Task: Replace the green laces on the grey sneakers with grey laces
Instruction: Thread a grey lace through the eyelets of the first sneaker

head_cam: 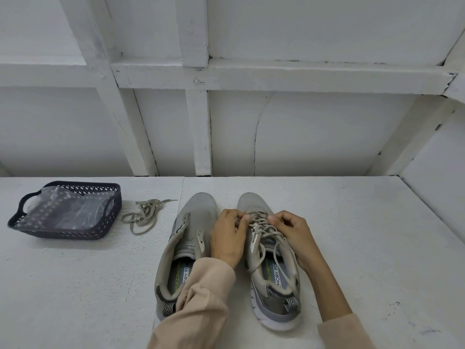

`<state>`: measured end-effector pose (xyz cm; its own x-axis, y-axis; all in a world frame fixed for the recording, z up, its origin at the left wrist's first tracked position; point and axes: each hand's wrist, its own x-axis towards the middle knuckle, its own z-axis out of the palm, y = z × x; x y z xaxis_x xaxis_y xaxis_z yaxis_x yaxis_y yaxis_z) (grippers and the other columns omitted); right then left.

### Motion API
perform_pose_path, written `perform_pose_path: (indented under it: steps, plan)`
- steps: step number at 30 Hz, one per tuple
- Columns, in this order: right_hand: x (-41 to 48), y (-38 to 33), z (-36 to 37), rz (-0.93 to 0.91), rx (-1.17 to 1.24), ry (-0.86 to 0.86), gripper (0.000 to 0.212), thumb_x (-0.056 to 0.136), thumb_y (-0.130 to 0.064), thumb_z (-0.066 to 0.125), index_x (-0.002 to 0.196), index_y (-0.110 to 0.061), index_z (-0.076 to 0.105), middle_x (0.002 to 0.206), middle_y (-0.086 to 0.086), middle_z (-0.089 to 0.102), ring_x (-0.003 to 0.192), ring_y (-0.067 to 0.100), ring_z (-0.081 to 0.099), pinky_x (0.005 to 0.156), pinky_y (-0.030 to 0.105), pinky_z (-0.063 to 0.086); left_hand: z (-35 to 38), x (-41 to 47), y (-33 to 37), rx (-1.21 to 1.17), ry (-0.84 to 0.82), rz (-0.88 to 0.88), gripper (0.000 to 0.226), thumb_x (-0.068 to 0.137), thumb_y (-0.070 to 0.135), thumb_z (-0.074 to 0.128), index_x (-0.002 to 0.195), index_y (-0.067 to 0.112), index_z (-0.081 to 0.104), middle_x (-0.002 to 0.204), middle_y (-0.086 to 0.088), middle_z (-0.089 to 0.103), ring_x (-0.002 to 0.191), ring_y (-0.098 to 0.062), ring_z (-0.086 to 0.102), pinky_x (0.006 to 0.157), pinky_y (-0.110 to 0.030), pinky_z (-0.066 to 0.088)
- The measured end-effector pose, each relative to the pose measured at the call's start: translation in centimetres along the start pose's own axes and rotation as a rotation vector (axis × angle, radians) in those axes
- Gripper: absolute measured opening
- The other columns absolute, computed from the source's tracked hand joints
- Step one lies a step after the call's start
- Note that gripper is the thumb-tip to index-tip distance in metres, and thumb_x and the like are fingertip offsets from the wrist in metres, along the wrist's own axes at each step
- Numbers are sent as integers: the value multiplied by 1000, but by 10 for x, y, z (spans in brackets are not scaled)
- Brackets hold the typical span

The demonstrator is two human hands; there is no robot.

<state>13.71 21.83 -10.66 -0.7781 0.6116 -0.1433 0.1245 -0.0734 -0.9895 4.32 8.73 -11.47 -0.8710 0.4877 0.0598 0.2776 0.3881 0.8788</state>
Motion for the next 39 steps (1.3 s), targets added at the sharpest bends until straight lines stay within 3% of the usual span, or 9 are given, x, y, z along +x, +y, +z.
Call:
perform_pose_path:
  steps: [7,10,13,17,21,26,31,36,39]
  plan:
    - [3,8,2,98,148,76,23,97,-17,56,81,-2,66,76,17,67,72,27,61,68,35,54,1,-6,-2,-20,52,-12,11,98,21,53,94,14,60,109,3,57,97,-19,61,91,-41,46]
    - [1,5,-2,8,69,89,5,91,-8,63,87,-6,64,82,11,69,74,20,64,69,31,56,-4,-5,1,-59,10,-17,6,97,18,55,95,24,55,114,4,55,87,-10,61,87,-36,48]
    - [-1,1,-12,-104,-39,1,17,85,-1,69,94,-14,65,95,5,68,84,15,65,78,29,56,-8,-6,6,-93,-38,36,8,93,21,59,95,28,61,116,8,52,84,2,60,84,-29,49]
    - [-3,-3,-26,-139,-172,-161,14,86,-4,69,89,-16,76,103,1,70,98,17,64,86,30,54,-9,-11,4,-138,-94,48,5,86,30,71,84,34,73,122,16,50,92,-7,64,88,-28,50]
    - [-3,-9,-30,-139,-226,-215,14,85,-7,70,92,-16,78,104,-5,72,98,10,66,81,20,52,-13,-8,3,-159,-122,30,1,82,30,76,82,31,76,126,16,54,98,-9,65,91,-28,50]
    - [-2,-11,-31,-118,-227,-219,10,84,-9,71,91,-11,78,101,-6,73,97,9,67,81,17,51,-11,-7,9,-153,-142,49,9,84,18,73,78,25,72,118,12,56,104,-14,64,96,-30,51]
    - [-2,-14,-30,-107,-229,-217,4,82,-10,74,84,-10,77,102,-4,72,96,11,66,78,19,52,-10,-11,11,-121,-119,80,21,87,18,68,72,31,65,113,15,55,103,-9,63,96,-31,49]
    - [0,-9,-27,-65,-236,-238,12,91,-6,60,82,-8,67,108,3,68,100,27,62,91,38,50,-7,-16,8,-151,-90,58,13,87,27,62,73,29,62,112,21,53,97,-3,63,94,-36,50]
    - [-3,-6,-25,-41,-122,-200,16,91,-2,54,78,-10,61,105,5,67,90,21,58,82,28,51,-5,-19,5,-154,-44,11,14,88,28,58,74,30,60,113,24,54,89,5,62,92,-38,50]
